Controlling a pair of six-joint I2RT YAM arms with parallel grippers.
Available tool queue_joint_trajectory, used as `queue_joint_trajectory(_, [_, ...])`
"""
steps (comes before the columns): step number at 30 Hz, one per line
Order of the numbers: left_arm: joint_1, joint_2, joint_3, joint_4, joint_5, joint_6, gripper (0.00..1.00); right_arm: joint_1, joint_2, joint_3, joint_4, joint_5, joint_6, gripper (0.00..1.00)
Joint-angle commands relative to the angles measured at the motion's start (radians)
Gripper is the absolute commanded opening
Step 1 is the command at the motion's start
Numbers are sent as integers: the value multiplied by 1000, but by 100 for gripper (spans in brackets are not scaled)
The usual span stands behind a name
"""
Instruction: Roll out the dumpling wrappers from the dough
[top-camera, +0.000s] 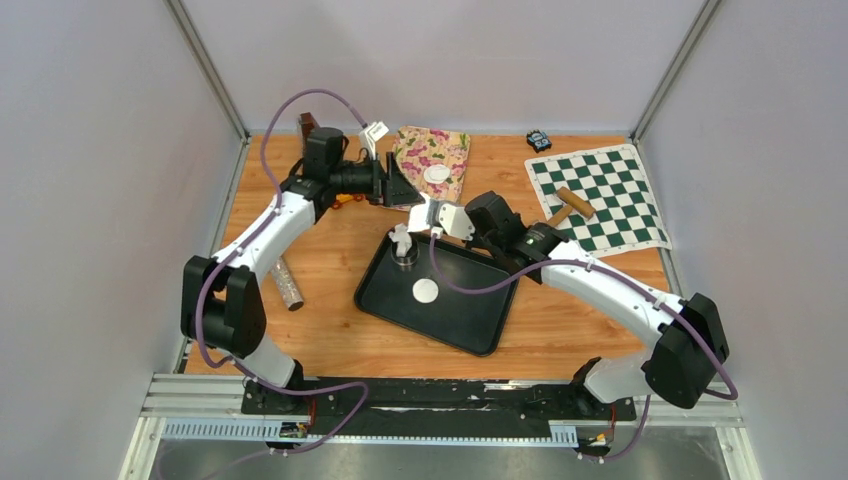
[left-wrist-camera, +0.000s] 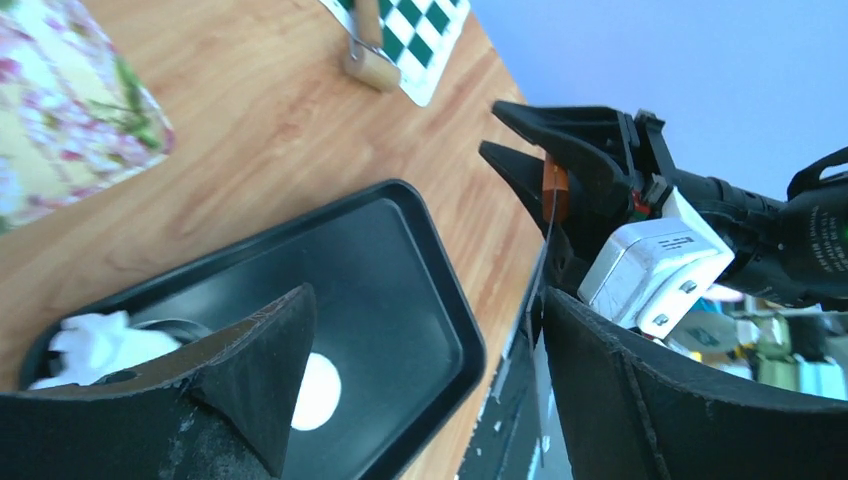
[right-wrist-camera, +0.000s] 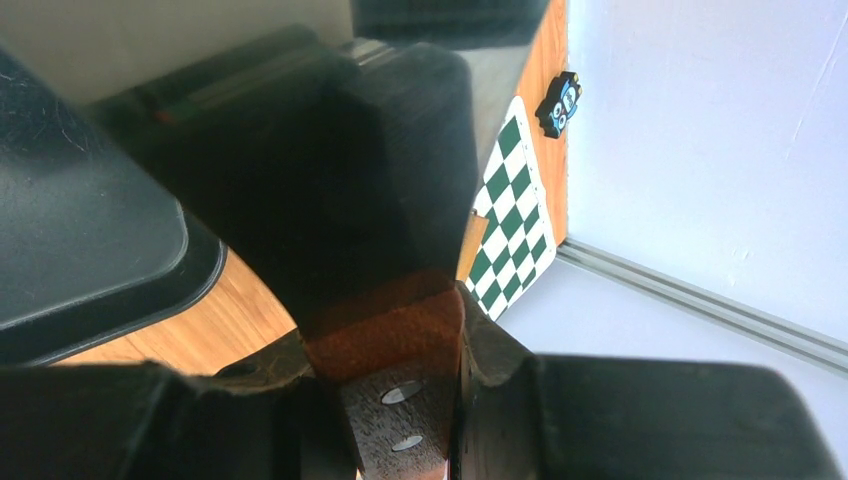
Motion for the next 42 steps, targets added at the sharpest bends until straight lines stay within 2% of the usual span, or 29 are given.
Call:
queue_joint_trajectory(1, [-49,14,-14,116,67,-96,82,3,-43,4,99,-16,33,0])
queue_joint_trajectory(6, [-72,14,-31,127,59,-104,59,4,-51,3,114,-27,36,0])
queue_joint_trajectory(7, [-74,15,-29,129,57,-104,46,4,-57,-1,121,-37,36,0])
queue_joint_trajectory(8, [-74,19,-23,130,62,-106,28,3,-67,-8,131,-48,35,0])
queue_joint_trajectory(9, [-75,22,-20,130,64,-109,19,3,-74,-14,141,-58,34,0])
queue_joint_trajectory(10, [-76,27,-14,128,64,-110,4,3,-79,-18,147,-61,31,0])
queue_joint_trajectory(11, [-76,28,-13,126,64,-113,1,3,-83,-21,149,-67,30,2])
queue_joint_trajectory(13, [-75,29,-16,139,68,-131,0,3,-97,-27,152,-82,23,12])
queue_joint_trajectory(15, [-72,26,-26,164,81,-155,0,-5,-139,-33,150,-145,20,34])
queue_joint_trajectory(18, [-48,10,-64,298,136,-245,0,-77,-247,-33,125,-393,47,63])
queue_joint_trajectory(20, [-31,-2,-90,387,170,-308,0,-158,-315,-35,114,-593,64,73])
queue_joint_trajectory(23, [-15,-20,-122,473,194,-373,0,-266,-390,-74,140,-822,53,76])
queue_joint_trajectory(25, [-12,-24,-139,517,207,-409,0,-308,-409,-108,165,-923,15,76])
queue_joint_trajectory(28, [-12,-26,-159,595,220,-468,0,-336,-380,-124,170,-985,-38,76])
queue_joint_trajectory(37, [-12,-53,-177,596,227,-483,0,-405,-292,-138,181,-1221,-183,73])
queue_joint_trajectory(42, [-12,-61,-186,605,229,-497,0,-419,-253,-137,211,-1268,-210,70])
